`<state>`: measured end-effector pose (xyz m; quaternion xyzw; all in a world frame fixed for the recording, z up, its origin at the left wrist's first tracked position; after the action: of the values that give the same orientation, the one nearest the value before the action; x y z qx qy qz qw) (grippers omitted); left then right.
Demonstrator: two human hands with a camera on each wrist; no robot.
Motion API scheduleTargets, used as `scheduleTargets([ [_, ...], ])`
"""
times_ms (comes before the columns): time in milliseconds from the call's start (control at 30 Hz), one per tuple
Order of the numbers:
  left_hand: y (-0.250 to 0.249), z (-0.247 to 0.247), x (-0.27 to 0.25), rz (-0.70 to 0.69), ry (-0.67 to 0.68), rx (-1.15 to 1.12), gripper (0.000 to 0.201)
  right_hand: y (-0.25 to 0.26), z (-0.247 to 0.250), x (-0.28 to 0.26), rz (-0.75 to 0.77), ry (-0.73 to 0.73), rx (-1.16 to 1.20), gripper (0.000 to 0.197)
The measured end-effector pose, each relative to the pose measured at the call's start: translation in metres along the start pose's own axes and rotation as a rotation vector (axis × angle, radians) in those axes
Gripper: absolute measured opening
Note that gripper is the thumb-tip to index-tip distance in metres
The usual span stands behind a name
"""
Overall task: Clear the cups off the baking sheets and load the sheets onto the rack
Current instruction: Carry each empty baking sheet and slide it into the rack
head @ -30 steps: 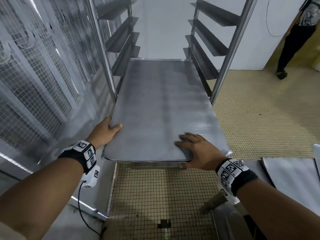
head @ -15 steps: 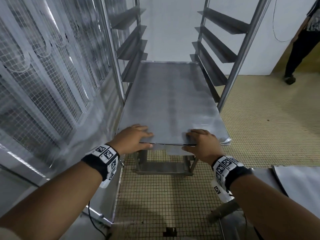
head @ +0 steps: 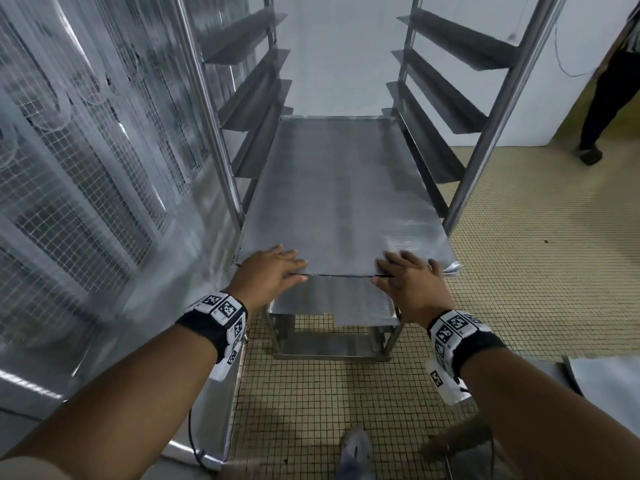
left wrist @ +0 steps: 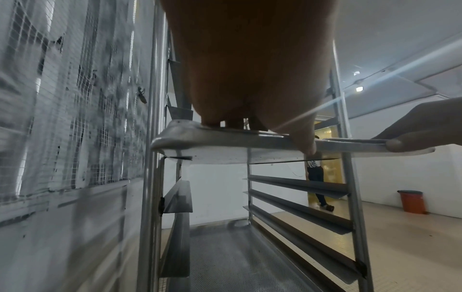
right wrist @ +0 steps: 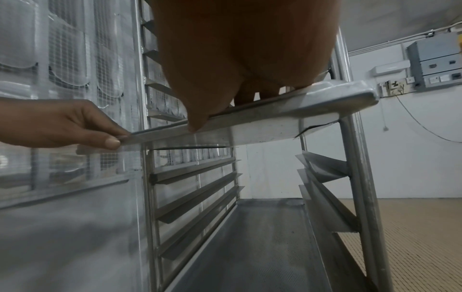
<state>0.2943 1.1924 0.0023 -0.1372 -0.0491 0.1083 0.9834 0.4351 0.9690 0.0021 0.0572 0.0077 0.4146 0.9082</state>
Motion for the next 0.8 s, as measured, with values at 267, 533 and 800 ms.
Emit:
scheduleTargets([
  [267, 0.032, 0.002, 0.061, 0.05, 0.003, -0.091, 0.06, -0.018, 0.0, 0.066, -0.009, -0.005, 0.093, 0.052],
  [533, 0.053, 0.006, 0.109, 0.064, -0.027, -0.096, 0.085, -0.033, -0.003, 0.117, -0.018, -0.027, 0.113, 0.052],
  [800, 0.063, 0.005, 0.137, 0.101, -0.003, -0.072, 0.057, -0.038, 0.001, 0.146, -0.012, -0.026, 0.119, 0.049],
])
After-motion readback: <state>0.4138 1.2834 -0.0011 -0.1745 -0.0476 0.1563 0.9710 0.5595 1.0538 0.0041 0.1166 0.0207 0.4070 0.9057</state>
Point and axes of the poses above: each hand's wrist, its own x-axis towards the middle knuckle, its own z-axis out of the back of the hand, y = z × x, the point moved 9 cm from there along x, towards the middle knuckle, and after that the axes turned 1 degree about -z, right-handed, at the moved point
